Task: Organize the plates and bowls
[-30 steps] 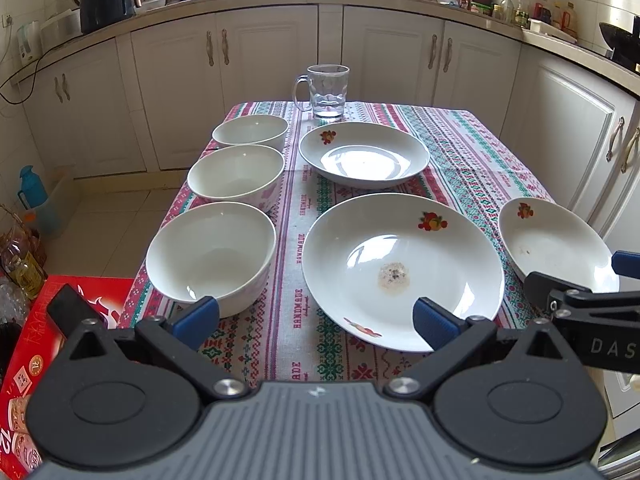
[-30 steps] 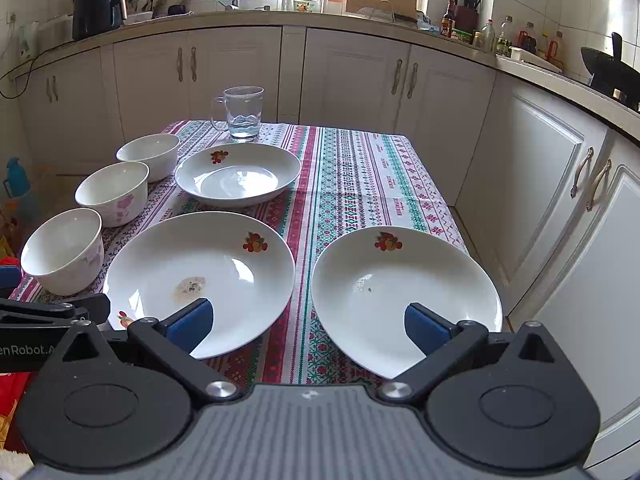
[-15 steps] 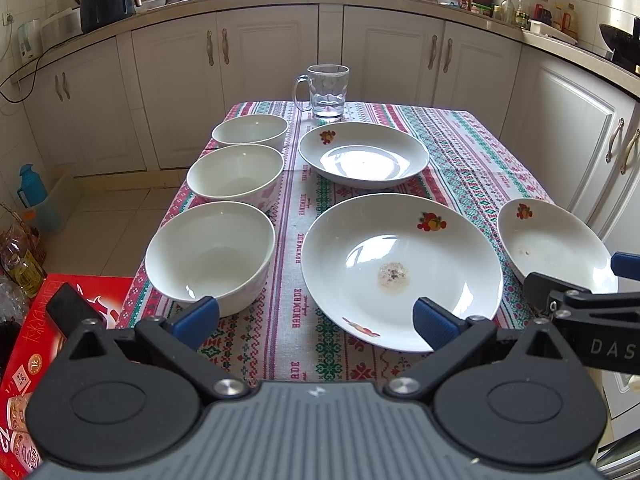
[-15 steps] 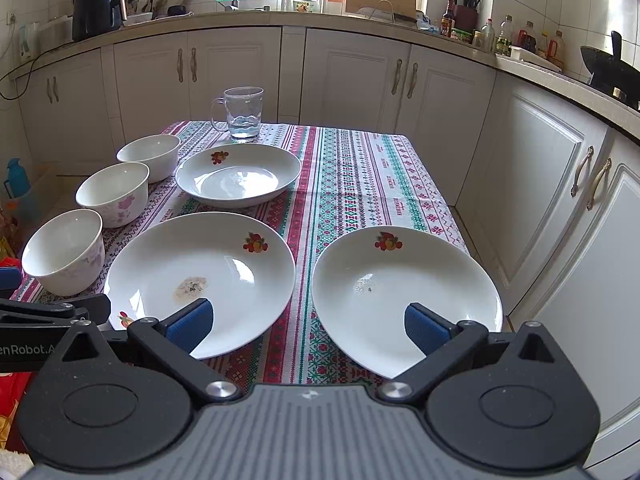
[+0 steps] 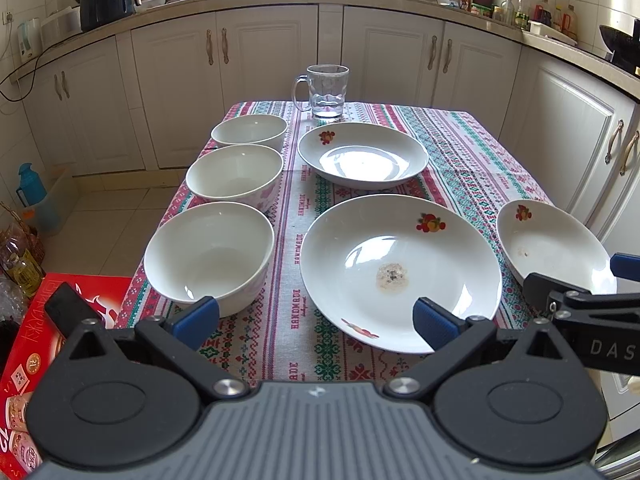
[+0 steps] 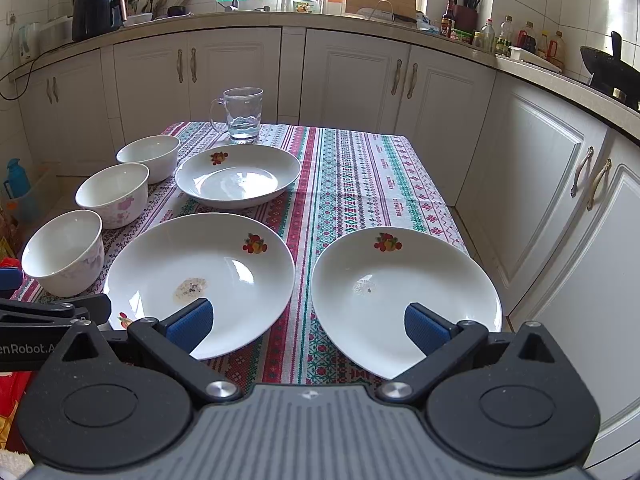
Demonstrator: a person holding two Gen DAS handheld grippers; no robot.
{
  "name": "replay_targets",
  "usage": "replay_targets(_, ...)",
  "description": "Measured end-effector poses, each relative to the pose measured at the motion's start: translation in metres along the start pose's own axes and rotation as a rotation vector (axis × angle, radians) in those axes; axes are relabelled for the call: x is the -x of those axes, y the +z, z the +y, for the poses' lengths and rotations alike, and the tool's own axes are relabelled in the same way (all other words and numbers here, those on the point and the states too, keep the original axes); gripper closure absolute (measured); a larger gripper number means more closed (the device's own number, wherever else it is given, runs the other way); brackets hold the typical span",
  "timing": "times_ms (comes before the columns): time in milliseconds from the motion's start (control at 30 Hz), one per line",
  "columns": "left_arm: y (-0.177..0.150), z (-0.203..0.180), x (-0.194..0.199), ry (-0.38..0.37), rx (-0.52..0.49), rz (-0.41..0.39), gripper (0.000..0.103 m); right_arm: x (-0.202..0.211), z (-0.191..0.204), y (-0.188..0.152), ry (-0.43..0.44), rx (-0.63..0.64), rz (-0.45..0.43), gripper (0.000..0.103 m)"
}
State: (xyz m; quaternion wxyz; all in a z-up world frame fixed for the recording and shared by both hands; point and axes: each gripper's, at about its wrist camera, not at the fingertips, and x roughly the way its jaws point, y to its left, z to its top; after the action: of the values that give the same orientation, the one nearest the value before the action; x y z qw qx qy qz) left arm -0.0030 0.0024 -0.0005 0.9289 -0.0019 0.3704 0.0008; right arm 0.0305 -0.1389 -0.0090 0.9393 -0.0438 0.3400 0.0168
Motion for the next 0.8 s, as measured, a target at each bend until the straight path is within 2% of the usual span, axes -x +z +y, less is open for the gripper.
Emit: replay_targets(800,0.011,-0.005,-0.002,-0.033,-0.015,0.001,0.001,0.000,-0.007,0.006,0.011,0.009,-0.014,0.000)
